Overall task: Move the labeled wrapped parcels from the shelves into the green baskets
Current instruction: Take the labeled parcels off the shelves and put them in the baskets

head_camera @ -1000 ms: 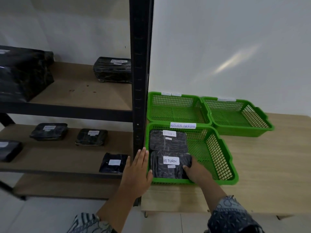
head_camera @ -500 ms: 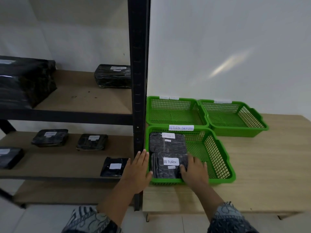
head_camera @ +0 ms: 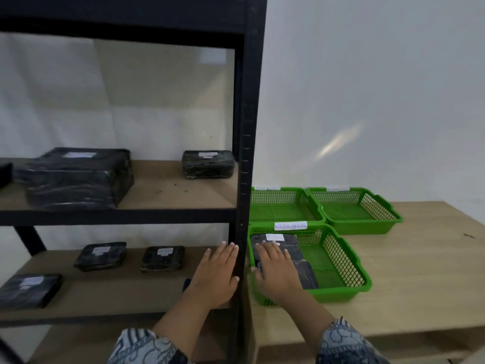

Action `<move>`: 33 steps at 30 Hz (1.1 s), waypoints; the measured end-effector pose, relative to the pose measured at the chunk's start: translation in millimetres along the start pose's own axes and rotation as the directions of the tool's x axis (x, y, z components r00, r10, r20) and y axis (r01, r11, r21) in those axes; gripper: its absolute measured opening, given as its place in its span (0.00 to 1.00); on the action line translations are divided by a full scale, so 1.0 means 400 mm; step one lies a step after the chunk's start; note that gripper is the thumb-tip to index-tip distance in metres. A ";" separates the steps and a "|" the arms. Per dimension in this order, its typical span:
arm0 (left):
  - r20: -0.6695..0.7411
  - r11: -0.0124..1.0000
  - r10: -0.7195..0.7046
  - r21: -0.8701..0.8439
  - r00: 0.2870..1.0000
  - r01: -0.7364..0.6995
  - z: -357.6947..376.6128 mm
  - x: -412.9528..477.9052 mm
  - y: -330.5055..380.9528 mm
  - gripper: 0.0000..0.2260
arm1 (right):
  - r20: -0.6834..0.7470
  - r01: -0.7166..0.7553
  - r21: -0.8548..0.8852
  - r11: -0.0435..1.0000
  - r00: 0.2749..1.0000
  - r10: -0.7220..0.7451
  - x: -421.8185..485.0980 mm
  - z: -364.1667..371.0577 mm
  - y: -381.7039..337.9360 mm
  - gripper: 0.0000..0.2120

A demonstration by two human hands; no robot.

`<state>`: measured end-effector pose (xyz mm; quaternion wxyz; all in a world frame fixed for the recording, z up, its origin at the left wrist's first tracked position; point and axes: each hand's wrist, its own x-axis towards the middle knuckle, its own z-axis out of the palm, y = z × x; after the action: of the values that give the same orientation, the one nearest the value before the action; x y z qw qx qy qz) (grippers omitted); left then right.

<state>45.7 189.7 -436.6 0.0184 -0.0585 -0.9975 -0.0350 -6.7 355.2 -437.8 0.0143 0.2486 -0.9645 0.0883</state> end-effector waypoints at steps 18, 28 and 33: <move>-0.311 0.977 -0.064 0.175 0.948 0.124 -0.490 -0.347 -0.433 0.30 | -0.270 0.204 0.035 0.978 0.945 -0.187 0.051 -0.357 -0.671 0.28; -0.429 0.951 -0.103 0.222 0.897 0.215 -0.676 -0.435 -0.604 0.28 | -0.347 0.234 -0.015 0.972 0.911 -0.225 0.111 -0.490 -0.890 0.28; -0.476 0.938 -0.105 0.244 0.873 0.246 -0.766 -0.431 -0.691 0.28 | -0.408 0.257 -0.059 0.965 0.876 -0.258 0.176 -0.580 -0.945 0.27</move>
<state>194.3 -126.1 -157.0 0.2572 0.0468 -0.9599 0.1009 110.0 37.3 -142.9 0.2290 0.3504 -0.8981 0.1346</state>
